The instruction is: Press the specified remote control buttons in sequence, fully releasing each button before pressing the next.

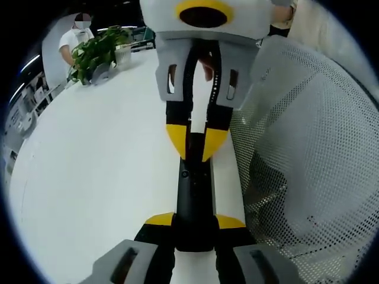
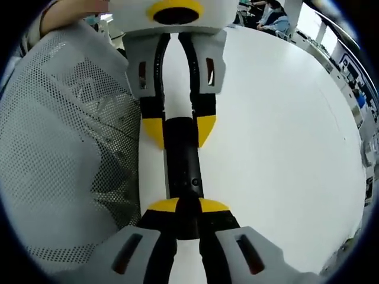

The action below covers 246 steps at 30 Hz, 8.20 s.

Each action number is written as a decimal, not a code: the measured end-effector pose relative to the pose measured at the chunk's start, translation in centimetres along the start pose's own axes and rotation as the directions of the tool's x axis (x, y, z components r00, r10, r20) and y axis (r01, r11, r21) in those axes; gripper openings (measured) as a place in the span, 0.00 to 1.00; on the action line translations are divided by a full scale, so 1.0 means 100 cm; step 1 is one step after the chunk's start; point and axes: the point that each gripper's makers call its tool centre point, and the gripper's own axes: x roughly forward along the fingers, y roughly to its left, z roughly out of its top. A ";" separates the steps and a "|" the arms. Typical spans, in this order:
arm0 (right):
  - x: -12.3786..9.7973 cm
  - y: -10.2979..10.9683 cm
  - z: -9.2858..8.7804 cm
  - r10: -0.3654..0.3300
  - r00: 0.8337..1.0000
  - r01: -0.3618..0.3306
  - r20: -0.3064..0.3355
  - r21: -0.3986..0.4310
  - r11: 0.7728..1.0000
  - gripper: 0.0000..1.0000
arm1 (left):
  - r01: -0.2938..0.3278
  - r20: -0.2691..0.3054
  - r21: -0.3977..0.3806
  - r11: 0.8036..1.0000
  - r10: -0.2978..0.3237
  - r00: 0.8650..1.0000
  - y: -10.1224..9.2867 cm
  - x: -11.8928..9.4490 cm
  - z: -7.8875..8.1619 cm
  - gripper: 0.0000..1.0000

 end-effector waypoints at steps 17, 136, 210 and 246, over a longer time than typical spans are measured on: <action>0.003 0.001 0.001 -0.009 0.998 0.006 -0.061 -0.049 0.999 0.07 | 0.002 0.005 -0.005 1.000 -0.002 1.000 0.001 0.000 -0.002 0.24; -0.005 0.002 -0.016 0.007 0.998 -0.009 -0.065 -0.031 0.999 0.00 | 0.007 0.024 -0.022 1.000 -0.007 1.000 0.001 0.000 -0.001 0.24; 0.003 0.002 0.003 -0.043 0.998 0.023 -0.045 -0.379 0.925 0.00 | 0.011 0.020 -0.020 1.000 -0.011 1.000 0.001 0.001 -0.001 0.24; 0.006 0.019 0.013 -0.147 0.989 0.097 -0.004 -0.737 0.668 0.00 | 0.021 0.030 -0.027 0.999 -0.020 0.999 -0.003 0.000 0.003 0.24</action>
